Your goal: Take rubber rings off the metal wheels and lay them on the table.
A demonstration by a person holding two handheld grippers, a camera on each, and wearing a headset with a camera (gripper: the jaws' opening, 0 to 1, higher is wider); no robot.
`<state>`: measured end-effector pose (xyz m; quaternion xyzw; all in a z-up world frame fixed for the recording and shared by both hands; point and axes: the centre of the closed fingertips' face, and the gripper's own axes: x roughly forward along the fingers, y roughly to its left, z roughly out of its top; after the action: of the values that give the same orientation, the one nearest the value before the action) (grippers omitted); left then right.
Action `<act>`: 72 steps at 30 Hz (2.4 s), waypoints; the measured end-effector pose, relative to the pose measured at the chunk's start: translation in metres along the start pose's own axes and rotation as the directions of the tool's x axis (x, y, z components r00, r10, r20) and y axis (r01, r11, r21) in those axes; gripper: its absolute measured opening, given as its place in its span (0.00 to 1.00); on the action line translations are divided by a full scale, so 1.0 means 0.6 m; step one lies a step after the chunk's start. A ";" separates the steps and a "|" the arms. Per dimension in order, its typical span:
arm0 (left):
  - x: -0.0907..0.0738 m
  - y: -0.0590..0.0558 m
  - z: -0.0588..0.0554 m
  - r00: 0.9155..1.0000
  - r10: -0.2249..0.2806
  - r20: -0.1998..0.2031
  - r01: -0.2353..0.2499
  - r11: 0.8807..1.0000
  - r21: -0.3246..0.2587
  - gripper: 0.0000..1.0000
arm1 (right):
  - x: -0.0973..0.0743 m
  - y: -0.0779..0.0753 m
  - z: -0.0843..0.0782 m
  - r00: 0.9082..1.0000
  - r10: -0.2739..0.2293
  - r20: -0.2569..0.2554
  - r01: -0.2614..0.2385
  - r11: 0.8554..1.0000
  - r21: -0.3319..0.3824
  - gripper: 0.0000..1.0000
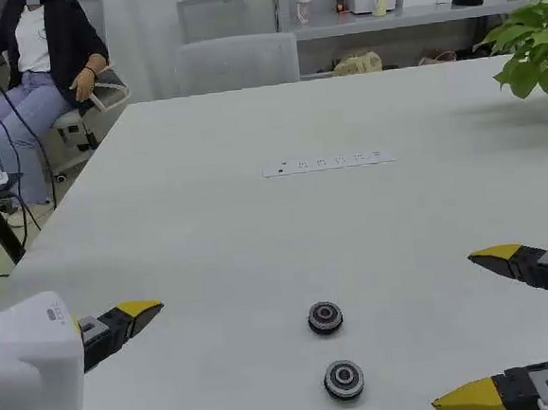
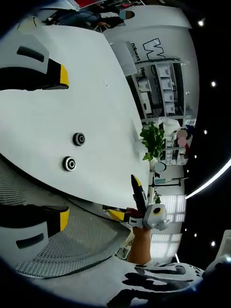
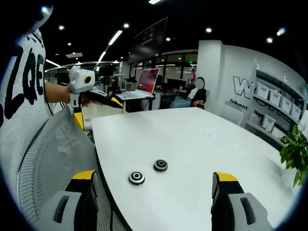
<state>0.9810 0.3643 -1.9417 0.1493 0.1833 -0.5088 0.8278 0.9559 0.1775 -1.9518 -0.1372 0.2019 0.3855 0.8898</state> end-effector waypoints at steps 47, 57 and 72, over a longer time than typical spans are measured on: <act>0.008 -0.006 -0.021 0.999 -0.036 -0.025 0.036 0.999 -0.013 0.99 | 0.001 0.006 -0.021 1.000 0.001 -0.019 0.000 1.000 0.010 0.99; 0.010 -0.001 -0.018 0.999 -0.042 -0.015 0.042 0.999 0.001 0.98 | 0.005 0.010 -0.018 1.000 0.006 -0.018 -0.006 1.000 0.003 0.99; 0.016 0.004 -0.014 0.998 -0.055 -0.016 0.056 0.998 0.035 0.96 | 0.023 -0.005 -0.008 1.000 0.018 0.007 -0.018 1.000 0.003 0.98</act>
<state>0.9856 0.3613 -1.9535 0.1629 0.1846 -0.5335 0.8092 0.9654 0.1824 -1.9625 -0.1329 0.2006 0.3936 0.8872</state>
